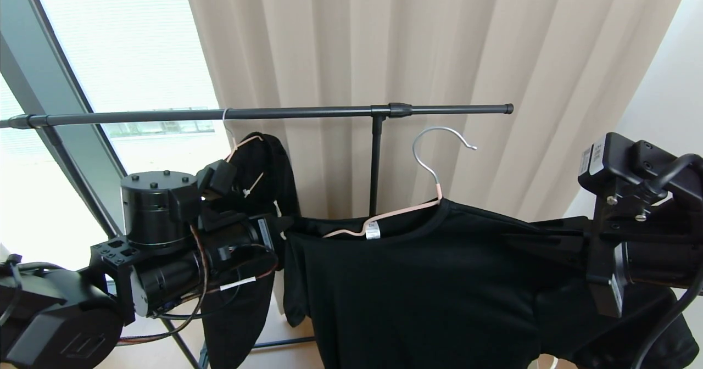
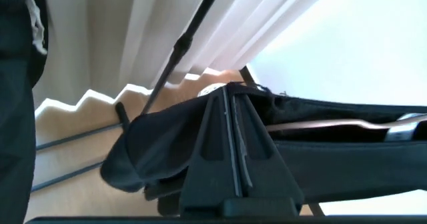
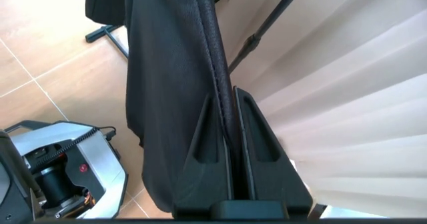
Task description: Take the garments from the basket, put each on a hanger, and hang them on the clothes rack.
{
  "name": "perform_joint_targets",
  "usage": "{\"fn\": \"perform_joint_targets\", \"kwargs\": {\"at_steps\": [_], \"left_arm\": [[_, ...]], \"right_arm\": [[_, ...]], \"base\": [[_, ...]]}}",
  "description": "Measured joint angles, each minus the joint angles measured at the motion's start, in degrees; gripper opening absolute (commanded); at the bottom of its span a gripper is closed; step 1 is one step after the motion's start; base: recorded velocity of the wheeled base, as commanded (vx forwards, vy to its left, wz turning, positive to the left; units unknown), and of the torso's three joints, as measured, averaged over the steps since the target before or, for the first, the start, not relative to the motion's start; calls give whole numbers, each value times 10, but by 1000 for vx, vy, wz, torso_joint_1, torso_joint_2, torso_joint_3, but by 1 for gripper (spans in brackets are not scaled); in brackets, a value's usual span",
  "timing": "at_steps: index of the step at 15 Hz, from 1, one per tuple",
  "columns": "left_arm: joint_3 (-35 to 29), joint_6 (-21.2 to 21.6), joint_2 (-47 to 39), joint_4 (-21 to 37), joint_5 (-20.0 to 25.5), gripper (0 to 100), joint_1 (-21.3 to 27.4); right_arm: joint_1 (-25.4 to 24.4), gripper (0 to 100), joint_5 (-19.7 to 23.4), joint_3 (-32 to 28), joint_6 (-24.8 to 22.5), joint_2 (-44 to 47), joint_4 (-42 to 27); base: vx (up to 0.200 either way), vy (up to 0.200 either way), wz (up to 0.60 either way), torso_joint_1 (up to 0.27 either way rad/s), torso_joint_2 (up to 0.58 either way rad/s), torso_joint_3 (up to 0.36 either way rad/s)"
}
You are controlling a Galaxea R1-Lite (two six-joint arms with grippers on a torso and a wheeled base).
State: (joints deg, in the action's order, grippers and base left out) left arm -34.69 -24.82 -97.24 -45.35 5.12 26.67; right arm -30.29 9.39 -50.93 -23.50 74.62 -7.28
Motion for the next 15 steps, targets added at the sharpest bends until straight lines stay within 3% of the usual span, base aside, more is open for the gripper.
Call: {"fn": "perform_joint_targets", "kwargs": {"at_steps": [4,7,10,15], "left_arm": [[-28,60,36,23,1,0,39],[-69,64,57,95,-3,0,64],[-100,66,83,144,-5,0,89],[-119,66,99,160,-7,0,108]], "right_arm": [[-18,0,1,28,42,4,77],[-25,0,0,74,53,17,159],[-29,0,-3,97,95,25,192],[-67,0,-7,103,150,32,201]], "base": [[0,0,0,0,0,0],[0,0,0,0,0,0],[0,0,0,0,0,0],[0,0,0,0,0,0]]}}
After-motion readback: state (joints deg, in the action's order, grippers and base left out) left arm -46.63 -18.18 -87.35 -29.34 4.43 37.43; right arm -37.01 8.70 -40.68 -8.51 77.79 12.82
